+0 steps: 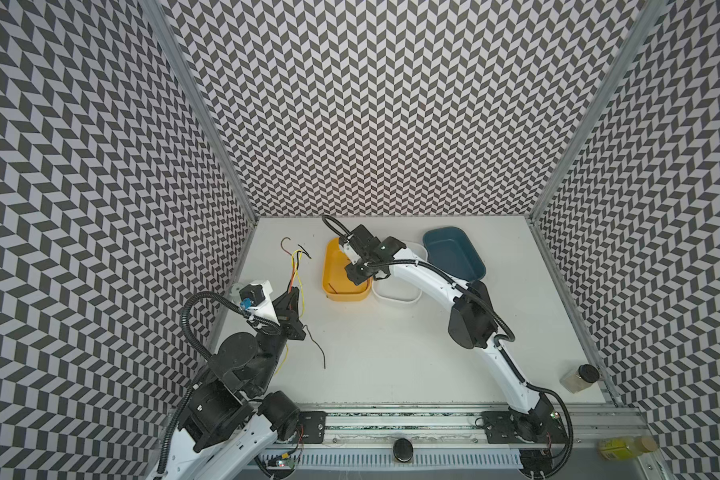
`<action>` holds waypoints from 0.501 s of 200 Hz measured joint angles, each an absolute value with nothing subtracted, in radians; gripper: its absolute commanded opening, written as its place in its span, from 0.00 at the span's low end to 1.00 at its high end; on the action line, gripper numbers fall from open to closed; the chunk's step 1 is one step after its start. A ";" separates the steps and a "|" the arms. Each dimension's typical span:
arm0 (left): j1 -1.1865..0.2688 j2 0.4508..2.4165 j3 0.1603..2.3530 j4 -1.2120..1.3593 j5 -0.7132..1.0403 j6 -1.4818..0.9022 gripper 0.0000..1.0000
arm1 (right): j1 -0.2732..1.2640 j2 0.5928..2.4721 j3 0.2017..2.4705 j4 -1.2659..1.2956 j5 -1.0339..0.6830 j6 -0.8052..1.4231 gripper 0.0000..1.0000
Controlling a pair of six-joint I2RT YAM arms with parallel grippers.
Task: Untangle the cables
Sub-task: 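Lower the red wire into the yellow tray and open the right gripper, then raise the open right gripper away from the trays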
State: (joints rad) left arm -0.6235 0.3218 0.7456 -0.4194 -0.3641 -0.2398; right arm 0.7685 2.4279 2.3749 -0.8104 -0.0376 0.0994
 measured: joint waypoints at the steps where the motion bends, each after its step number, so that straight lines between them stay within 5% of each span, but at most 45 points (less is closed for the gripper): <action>1: -0.624 0.322 0.746 -0.419 -0.364 -0.240 0.00 | 0.768 2.424 2.375 -0.810 -0.038 0.099 0.47; 100: -0.624 0.322 0.746 -0.419 -0.367 -0.240 0.00 | 0.712 2.227 2.273 -0.839 -0.030 0.178 0.60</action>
State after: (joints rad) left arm -0.6235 0.3218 0.7456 -0.4194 -0.3668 -0.2398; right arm 0.7116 2.2272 2.2734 -0.8391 -0.0296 0.1776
